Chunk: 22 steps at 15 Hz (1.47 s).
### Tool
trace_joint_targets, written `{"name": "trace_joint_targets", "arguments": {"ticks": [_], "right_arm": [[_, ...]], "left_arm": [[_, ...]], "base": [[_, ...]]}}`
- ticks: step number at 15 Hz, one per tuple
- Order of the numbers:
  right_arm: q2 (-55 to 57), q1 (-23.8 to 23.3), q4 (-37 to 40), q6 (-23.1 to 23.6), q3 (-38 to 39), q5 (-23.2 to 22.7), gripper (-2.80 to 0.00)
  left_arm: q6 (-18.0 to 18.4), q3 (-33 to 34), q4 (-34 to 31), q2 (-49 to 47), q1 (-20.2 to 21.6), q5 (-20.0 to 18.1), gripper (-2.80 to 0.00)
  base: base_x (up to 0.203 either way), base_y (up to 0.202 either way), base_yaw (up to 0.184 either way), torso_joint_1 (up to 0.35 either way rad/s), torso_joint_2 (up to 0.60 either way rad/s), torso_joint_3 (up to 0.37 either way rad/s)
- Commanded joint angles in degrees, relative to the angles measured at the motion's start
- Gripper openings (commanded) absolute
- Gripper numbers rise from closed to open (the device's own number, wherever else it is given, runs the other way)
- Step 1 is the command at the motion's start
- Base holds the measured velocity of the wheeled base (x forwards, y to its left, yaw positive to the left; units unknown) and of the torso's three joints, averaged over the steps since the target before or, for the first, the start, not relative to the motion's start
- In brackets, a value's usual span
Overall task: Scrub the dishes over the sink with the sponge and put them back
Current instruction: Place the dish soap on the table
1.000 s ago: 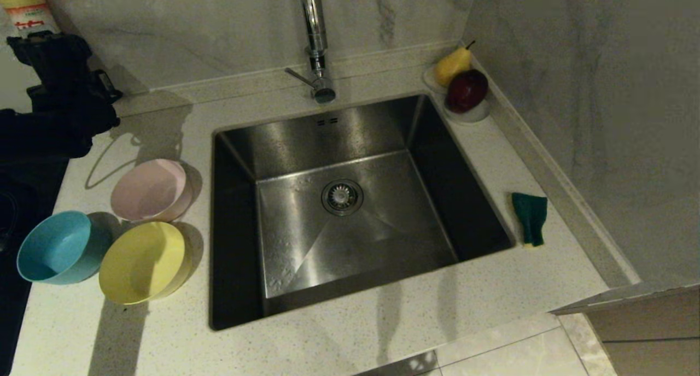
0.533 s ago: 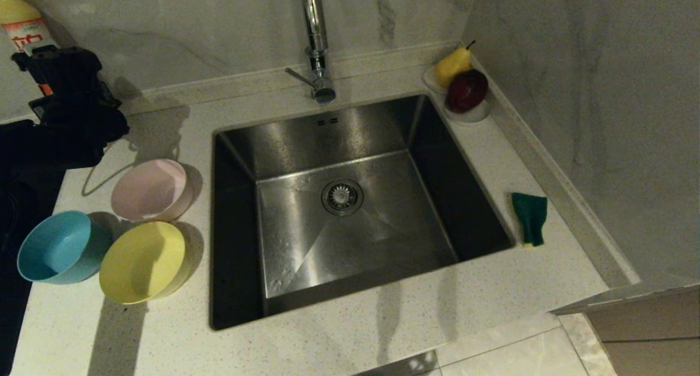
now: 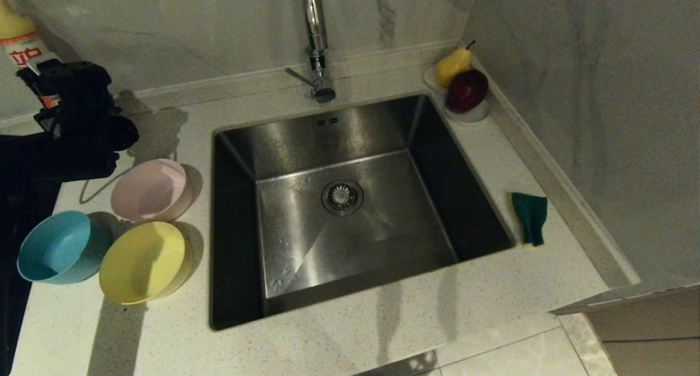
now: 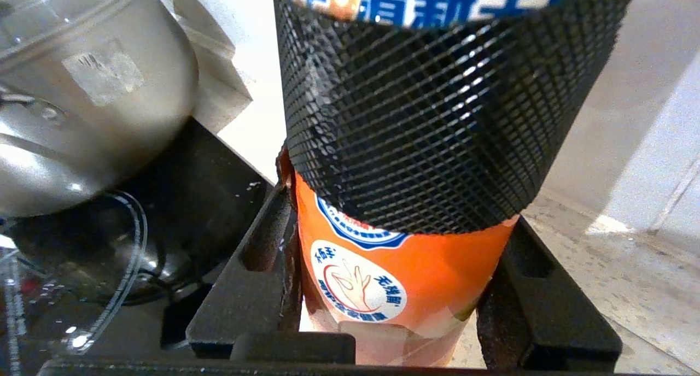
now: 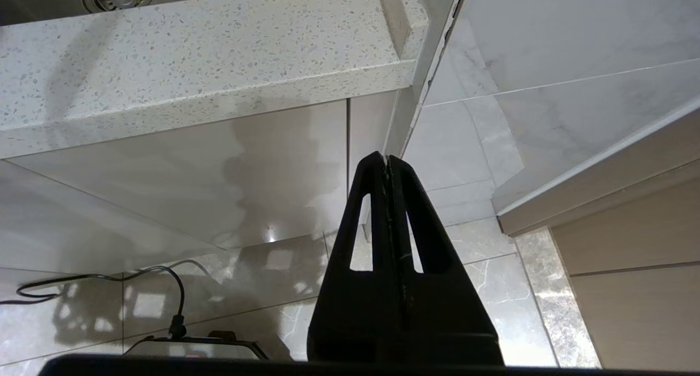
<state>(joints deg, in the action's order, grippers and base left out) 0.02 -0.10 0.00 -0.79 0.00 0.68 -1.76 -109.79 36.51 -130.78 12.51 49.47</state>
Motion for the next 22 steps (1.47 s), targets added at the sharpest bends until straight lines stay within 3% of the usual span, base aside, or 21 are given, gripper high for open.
{"name": "trace_joint_targets", "arguments": {"ticks": [1,7,13,17,22], "right_arm": [[0.06,0.01,0.0,0.0,0.0,0.02,-2.8],[-0.02,0.01,0.0,0.0,0.0,0.02,-2.8],[0.01,0.01,0.0,0.0,0.0,0.02,-2.8],[0.06,0.01,0.0,0.0,0.0,0.02,-2.8],[-0.02,0.01,0.0,0.0,0.0,0.02,-2.8]], "left_arm": [[-0.47,0.28,0.4,-1.03,0.06,0.28,-2.8],[-0.97,1.33,0.67,-1.14,-0.03,1.33,-2.8],[-4.16,2.55,0.67,-1.05,-0.03,1.74,-2.8],[-6.46,2.56,0.75,-0.7,-0.03,5.78,-2.8],[-6.94,2.93,3.48,-1.24,-0.03,7.04,-2.8]], "base": [[0.0,0.0,0.0,0.0,0.0,0.0],[0.0,0.0,0.0,0.0,0.0,0.0],[0.0,0.0,0.0,0.0,0.0,0.0],[0.0,0.0,0.0,0.0,0.0,0.0],[0.0,0.0,0.0,0.0,0.0,0.0]]}}
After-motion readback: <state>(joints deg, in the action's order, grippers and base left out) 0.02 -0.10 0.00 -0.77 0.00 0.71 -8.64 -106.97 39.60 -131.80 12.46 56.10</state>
